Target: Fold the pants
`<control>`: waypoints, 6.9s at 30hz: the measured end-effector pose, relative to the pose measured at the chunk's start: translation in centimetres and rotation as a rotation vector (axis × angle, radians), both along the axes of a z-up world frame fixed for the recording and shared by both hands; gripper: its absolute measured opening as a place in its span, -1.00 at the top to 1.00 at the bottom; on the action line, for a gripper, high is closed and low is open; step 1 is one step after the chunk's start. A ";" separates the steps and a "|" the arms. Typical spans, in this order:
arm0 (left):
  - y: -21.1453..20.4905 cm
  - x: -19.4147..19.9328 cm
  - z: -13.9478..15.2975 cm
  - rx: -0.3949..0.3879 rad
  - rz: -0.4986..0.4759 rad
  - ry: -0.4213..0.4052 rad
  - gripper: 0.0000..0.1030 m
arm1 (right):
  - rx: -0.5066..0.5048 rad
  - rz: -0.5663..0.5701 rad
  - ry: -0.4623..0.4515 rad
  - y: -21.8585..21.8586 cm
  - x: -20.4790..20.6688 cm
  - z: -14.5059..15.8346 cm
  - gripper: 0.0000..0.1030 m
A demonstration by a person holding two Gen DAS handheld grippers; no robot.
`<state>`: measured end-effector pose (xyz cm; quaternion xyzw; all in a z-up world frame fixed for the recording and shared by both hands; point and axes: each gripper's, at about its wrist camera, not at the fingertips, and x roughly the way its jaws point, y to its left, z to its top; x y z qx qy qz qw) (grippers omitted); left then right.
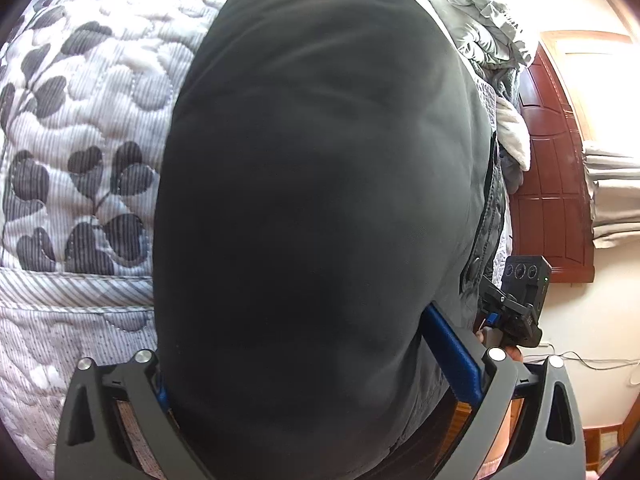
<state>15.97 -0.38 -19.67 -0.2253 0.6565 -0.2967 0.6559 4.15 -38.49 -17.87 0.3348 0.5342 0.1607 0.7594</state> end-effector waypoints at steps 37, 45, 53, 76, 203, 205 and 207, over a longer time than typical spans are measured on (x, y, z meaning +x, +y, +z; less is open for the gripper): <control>1.2 5.2 11.4 -0.063 0.160 -0.331 0.29 | -0.410 0.097 -0.378 6.1 8.3 15.5 0.32; 1.2 12.3 8.5 -0.008 0.192 -0.326 0.27 | -0.336 0.100 -0.298 5.1 17.4 11.0 0.31; 1.1 13.1 4.5 0.021 0.180 -0.310 -0.22 | -0.250 0.073 -0.198 2.8 20.0 5.2 0.08; 8.6 3.8 5.1 0.211 0.416 -0.388 -0.93 | -0.363 -0.107 -0.184 0.5 6.6 4.7 -0.76; 0.2 -7.9 14.8 0.617 0.239 -0.645 -0.93 | -0.608 -0.042 -0.252 12.7 -1.0 14.8 -0.94; 0.2 -7.8 14.7 0.615 0.241 -0.645 -0.93 | -0.609 -0.043 -0.253 12.8 -1.0 14.8 -0.94; 0.2 -7.8 14.7 0.615 0.240 -0.644 -0.93 | -0.609 -0.044 -0.252 12.7 -1.0 14.8 -0.94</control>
